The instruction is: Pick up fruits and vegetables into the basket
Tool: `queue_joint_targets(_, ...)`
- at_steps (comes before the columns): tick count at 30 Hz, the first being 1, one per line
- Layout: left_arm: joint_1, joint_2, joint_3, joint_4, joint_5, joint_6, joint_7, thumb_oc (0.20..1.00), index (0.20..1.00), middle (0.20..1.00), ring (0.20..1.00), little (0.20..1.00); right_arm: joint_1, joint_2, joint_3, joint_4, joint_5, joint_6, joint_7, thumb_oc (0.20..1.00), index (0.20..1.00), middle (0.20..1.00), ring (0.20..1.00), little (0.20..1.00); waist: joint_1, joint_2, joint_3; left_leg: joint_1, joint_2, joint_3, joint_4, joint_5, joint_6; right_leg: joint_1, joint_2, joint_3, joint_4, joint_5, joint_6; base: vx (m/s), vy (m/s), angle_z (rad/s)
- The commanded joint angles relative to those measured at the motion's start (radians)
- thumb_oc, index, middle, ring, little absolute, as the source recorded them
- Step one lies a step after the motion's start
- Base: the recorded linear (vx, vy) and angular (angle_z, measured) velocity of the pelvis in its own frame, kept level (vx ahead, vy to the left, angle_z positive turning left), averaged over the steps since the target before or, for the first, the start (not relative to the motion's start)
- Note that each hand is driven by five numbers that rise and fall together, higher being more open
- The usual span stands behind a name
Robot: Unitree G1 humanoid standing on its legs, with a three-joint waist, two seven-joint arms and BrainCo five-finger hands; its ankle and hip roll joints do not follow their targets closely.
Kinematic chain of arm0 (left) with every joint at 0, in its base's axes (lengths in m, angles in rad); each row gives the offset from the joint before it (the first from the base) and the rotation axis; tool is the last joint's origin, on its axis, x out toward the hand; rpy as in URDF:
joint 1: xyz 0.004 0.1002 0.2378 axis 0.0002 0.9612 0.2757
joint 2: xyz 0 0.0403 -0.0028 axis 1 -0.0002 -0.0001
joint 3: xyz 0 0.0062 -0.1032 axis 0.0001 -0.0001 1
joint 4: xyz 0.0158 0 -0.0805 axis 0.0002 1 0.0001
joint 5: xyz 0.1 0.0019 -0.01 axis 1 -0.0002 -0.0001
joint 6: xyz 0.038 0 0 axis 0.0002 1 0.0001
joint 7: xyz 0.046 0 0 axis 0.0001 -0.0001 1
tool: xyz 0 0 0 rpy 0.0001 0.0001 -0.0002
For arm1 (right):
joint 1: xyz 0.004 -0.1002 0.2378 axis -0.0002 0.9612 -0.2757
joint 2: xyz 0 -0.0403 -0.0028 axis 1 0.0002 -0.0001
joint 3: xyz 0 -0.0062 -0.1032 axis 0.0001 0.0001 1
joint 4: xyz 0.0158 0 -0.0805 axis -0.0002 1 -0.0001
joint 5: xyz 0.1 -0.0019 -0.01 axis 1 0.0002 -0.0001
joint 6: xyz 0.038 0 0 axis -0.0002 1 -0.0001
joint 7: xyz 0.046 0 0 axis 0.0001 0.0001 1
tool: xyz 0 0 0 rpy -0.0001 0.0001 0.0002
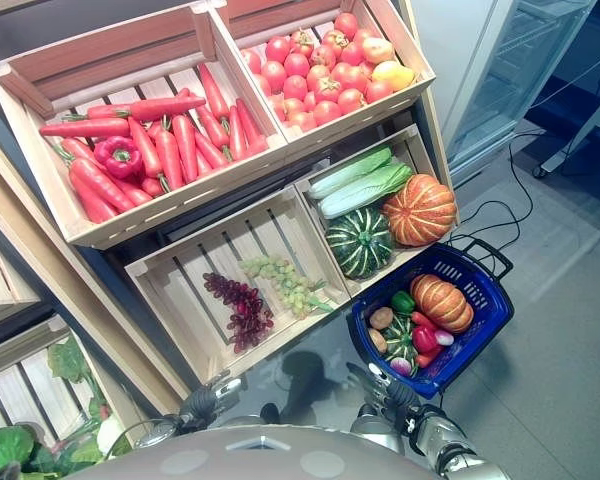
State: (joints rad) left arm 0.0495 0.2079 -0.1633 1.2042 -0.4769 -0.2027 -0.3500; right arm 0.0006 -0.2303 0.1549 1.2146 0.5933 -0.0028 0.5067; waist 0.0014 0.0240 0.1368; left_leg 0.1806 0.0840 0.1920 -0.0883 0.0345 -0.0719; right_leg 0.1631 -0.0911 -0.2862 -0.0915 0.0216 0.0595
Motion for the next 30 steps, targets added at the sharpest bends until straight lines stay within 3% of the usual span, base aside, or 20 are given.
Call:
queue_joint_targets(1, -0.077, -0.010, -0.039, 0.042, 0.049, -0.104, 0.038, 1.000, 1.000, 1.000, 1.000, 1.000, -0.039, 0.021, 0.052, 0.061, -0.029, -0.026, -0.012, 1.000, 1.000, 1.000, 1.000, 1.000, 0.012, -0.035, 0.033, -0.012, -0.047, -0.060, 0.006, -0.042, 0.047, -0.007, -0.037, 0.035, 0.034, 0.003, 0.051, 0.00, 0.000, 0.00)
queue_joint_targets(2, -0.079, -0.005, -0.051, 0.032, 0.090, -0.140, 0.085, 1.000, 1.000, 1.000, 1.000, 1.000, -0.039, 0.018, 0.053, 0.056, -0.038, -0.050, -0.025, 1.000, 1.000, 1.000, 1.000, 1.000, 0.010, -0.034, 0.035, -0.013, -0.046, -0.058, 0.005, -0.042, 0.047, -0.009, -0.037, 0.038, 0.034, 0.003, 0.050, 0.00, 0.000, 0.00)
queue_joint_targets(4, -0.081, -0.003, -0.054, 0.027, 0.098, -0.143, 0.101, 1.000, 1.000, 1.000, 1.000, 1.000, -0.040, 0.017, 0.054, 0.053, -0.038, -0.054, -0.029, 1.000, 1.000, 1.000, 1.000, 1.000, 0.009, -0.034, 0.036, -0.013, -0.046, -0.058, 0.005, -0.041, 0.046, -0.010, -0.036, 0.038, 0.035, 0.003, 0.051, 0.00, 0.000, 0.00)
queue_joint_targets(5, -0.089, 0.006, -0.061, 0.006, 0.116, -0.189, 0.138, 1.000, 1.000, 1.000, 1.000, 1.000, -0.042, 0.013, 0.054, 0.045, -0.022, -0.064, -0.036, 1.000, 1.000, 1.000, 1.000, 1.000, 0.007, -0.032, 0.040, -0.015, -0.045, -0.060, 0.005, -0.040, 0.046, -0.015, -0.036, 0.041, 0.040, 0.002, 0.051, 0.00, 0.000, 0.00)
queue_joint_targets(9, -0.098, 0.031, -0.066, -0.076, 0.118, -0.251, 0.176, 1.000, 1.000, 1.000, 1.000, 1.000, -0.038, -0.002, 0.047, 0.018, -0.001, -0.097, -0.041, 1.000, 1.000, 1.000, 1.000, 1.000, 0.004, -0.029, 0.049, -0.017, -0.041, -0.061, 0.003, -0.038, 0.044, -0.020, -0.037, 0.042, 0.048, -0.002, 0.052, 0.00, 0.000, 0.00)
queue_joint_targets(11, -0.098, 0.077, -0.077, -0.229, 0.201, -0.303, 0.239, 1.000, 1.000, 1.000, 1.000, 1.000, -0.028, -0.019, 0.036, -0.044, 0.035, -0.128, -0.062, 1.000, 1.000, 1.000, 1.000, 1.000, 0.007, -0.028, 0.059, -0.025, -0.037, -0.064, 0.003, -0.034, 0.042, -0.027, -0.038, 0.041, 0.053, -0.002, 0.051, 0.03, -0.026, 0.00)
queue_joint_targets(14, -0.086, 0.124, -0.093, -0.369, 0.274, -0.308, 0.292, 1.000, 1.000, 1.000, 1.000, 1.000, -0.017, -0.033, 0.027, -0.116, 0.065, -0.128, -0.082, 1.000, 1.000, 1.000, 1.000, 1.000, 0.008, -0.027, 0.064, -0.030, -0.034, -0.065, 0.003, -0.031, 0.042, -0.032, -0.038, 0.042, 0.055, -0.001, 0.050, 0.03, -0.019, 0.00)
queue_joint_targets(18, -0.066, 0.253, -0.123, -0.599, 0.573, -0.366, 0.502, 1.000, 1.000, 1.000, 1.000, 1.000, 0.022, -0.062, 0.002, -0.274, 0.104, -0.151, -0.131, 1.000, 1.000, 1.000, 1.000, 1.000, 0.000, -0.022, 0.071, -0.045, -0.025, -0.061, 0.005, -0.024, 0.040, -0.054, -0.040, 0.043, 0.070, -0.005, 0.051, 0.07, -0.018, -0.02)
queue_joint_targets(20, -0.066, 0.299, -0.130, -0.664, 0.752, -0.344, 0.646, 1.000, 1.000, 1.000, 1.000, 1.000, 0.032, -0.075, -0.008, -0.325, 0.117, -0.171, -0.137, 1.000, 1.000, 1.000, 1.000, 1.000, -0.007, -0.016, 0.075, -0.057, -0.020, -0.058, 0.011, -0.022, 0.039, -0.072, -0.044, 0.042, 0.090, -0.013, 0.049, 0.05, 0.008, -0.02)
queue_joint_targets(21, -0.066, 0.302, -0.132, -0.668, 0.775, -0.339, 0.666, 1.000, 1.000, 1.000, 1.000, 1.000, 0.033, -0.076, -0.009, -0.330, 0.116, -0.173, -0.138, 1.000, 1.000, 1.000, 1.000, 1.000, -0.008, -0.016, 0.076, -0.058, -0.020, -0.058, 0.012, -0.021, 0.038, -0.076, -0.044, 0.043, 0.094, -0.015, 0.049, 0.03, 0.013, -0.03)
queue_joint_targets(23, -0.090, 0.348, -0.149, -0.711, 0.945, -0.253, 0.808, 1.000, 1.000, 1.000, 1.000, 1.000, 0.027, -0.099, -0.013, -0.407, 0.134, -0.178, -0.160, 1.000, 1.000, 1.000, 1.000, 1.000, -0.016, -0.008, 0.092, -0.090, -0.019, -0.063, 0.036, -0.019, 0.038, -0.116, -0.048, 0.050, 0.133, -0.027, 0.041, -0.01, 0.024, -0.07)
queue_joint_targets(25, -0.113, 0.365, -0.158, -0.717, 0.994, -0.208, 0.844, 1.000, 1.000, 1.000, 1.000, 1.000, 0.020, -0.112, -0.013, -0.441, 0.143, -0.184, -0.171, 1.000, 1.000, 1.000, 1.000, 1.000, -0.022, -0.003, 0.106, -0.112, -0.017, -0.063, 0.054, -0.019, 0.036, -0.143, -0.052, 0.050, 0.158, -0.033, 0.037, -0.06, 0.029, -0.17)
queue_joint_targets(27, -0.163, 0.404, -0.186, -0.709, 1.122, -0.101, 0.927, 1.000, 1.000, 1.000, 1.000, 1.000, -0.003, -0.145, -0.012, -0.500, 0.169, -0.190, -0.188, 1.000, 1.000, 1.000, 1.000, 1.000, -0.036, 0.005, 0.139, -0.157, -0.013, -0.060, 0.097, -0.019, 0.030, -0.193, -0.060, 0.049, 0.203, -0.043, 0.031, -0.11, 0.037, -0.08)
queue_joint_targets(30, -0.210, 0.438, -0.220, -0.696, 1.233, -0.003, 0.974, 1.000, 1.000, 1.000, 1.000, 1.000, -0.025, -0.173, -0.004, -0.568, 0.198, -0.195, -0.215, 1.000, 1.000, 1.000, 1.000, 1.000, -0.050, 0.007, 0.176, -0.207, -0.008, -0.056, 0.149, -0.021, 0.020, -0.241, -0.068, 0.054, 0.246, -0.051, 0.027, -0.08, 0.013, 0.00)
